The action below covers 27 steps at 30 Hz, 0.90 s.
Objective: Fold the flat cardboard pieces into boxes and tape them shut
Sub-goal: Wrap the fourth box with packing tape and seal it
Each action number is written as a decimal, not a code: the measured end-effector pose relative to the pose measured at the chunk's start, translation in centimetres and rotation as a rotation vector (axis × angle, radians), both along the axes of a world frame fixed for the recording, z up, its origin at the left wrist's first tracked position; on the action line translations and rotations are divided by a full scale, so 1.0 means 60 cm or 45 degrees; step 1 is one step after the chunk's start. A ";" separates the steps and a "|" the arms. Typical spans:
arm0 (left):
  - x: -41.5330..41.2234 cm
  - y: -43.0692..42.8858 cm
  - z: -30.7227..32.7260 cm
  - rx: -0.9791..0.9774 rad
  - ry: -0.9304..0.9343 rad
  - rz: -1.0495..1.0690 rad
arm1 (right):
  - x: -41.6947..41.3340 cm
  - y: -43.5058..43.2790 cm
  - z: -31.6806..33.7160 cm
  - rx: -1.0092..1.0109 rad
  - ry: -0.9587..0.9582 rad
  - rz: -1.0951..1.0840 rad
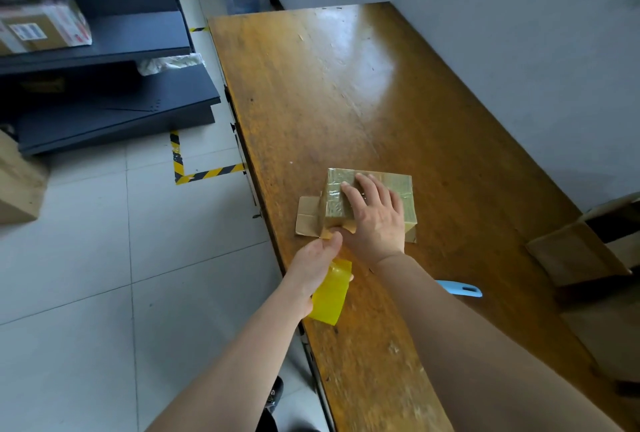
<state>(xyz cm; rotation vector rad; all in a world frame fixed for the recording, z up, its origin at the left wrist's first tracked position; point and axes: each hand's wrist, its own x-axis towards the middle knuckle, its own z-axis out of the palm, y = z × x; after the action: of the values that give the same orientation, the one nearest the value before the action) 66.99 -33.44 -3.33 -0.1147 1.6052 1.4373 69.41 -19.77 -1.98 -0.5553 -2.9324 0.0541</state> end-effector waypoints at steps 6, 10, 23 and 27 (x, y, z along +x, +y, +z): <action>0.006 0.003 0.023 -0.107 0.208 -0.018 | 0.006 0.000 0.012 -0.123 -0.077 0.006; 0.013 -0.005 0.028 -0.131 0.340 -0.066 | 0.009 0.001 0.020 -0.157 -0.115 0.015; 0.039 -0.018 0.026 -0.297 1.025 -0.601 | 0.020 0.005 0.044 -0.269 -0.158 0.050; 0.060 -0.022 -0.005 -0.534 1.526 -0.787 | 0.025 0.003 0.049 -0.291 -0.173 0.050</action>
<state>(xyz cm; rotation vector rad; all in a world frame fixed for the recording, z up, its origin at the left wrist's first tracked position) 70.57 -34.73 -3.61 1.0969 2.5354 0.6071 70.93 -19.60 0.95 -0.5522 -3.0910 0.3745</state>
